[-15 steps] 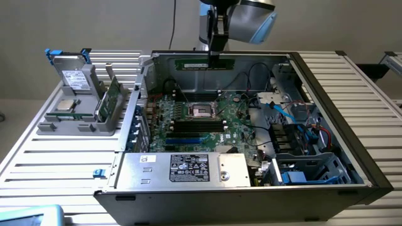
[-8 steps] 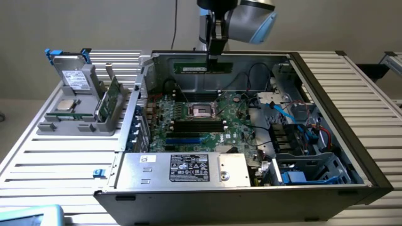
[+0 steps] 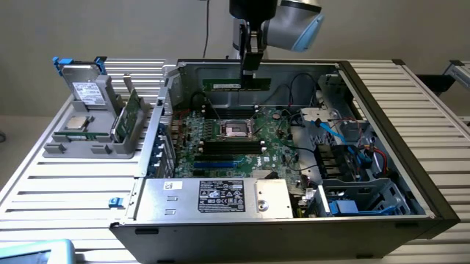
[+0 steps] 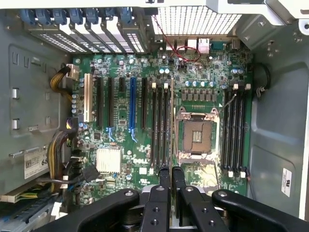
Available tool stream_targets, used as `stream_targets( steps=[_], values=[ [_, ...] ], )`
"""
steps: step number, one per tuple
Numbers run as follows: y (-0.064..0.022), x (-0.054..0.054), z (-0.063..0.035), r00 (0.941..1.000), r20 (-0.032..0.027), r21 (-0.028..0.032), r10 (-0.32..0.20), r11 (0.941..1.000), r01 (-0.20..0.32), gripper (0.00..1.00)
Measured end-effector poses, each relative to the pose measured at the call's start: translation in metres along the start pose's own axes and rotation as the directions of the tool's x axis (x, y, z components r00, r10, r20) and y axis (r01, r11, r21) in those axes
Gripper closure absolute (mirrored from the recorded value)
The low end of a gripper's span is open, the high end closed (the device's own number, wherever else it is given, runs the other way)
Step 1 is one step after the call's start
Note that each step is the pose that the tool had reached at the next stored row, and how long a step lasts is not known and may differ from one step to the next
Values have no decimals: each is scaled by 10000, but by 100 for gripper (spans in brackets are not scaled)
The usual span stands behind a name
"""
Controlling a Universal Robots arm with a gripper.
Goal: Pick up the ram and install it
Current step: 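Insert the ram into the slot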
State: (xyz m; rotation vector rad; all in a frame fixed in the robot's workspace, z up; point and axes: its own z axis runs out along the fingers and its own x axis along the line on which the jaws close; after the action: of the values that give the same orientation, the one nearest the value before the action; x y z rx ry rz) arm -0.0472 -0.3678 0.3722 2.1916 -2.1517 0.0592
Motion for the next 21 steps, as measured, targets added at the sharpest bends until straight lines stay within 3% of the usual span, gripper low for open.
stream_targets(
  steps=[8, 21],
  values=[
    [2, 2, 34, 10000, -5, -1, 3, 10000, -3, 86],
    [11, 24, 257, 10000, -20, -7, -4, 10000, 4, 86]
  ],
)
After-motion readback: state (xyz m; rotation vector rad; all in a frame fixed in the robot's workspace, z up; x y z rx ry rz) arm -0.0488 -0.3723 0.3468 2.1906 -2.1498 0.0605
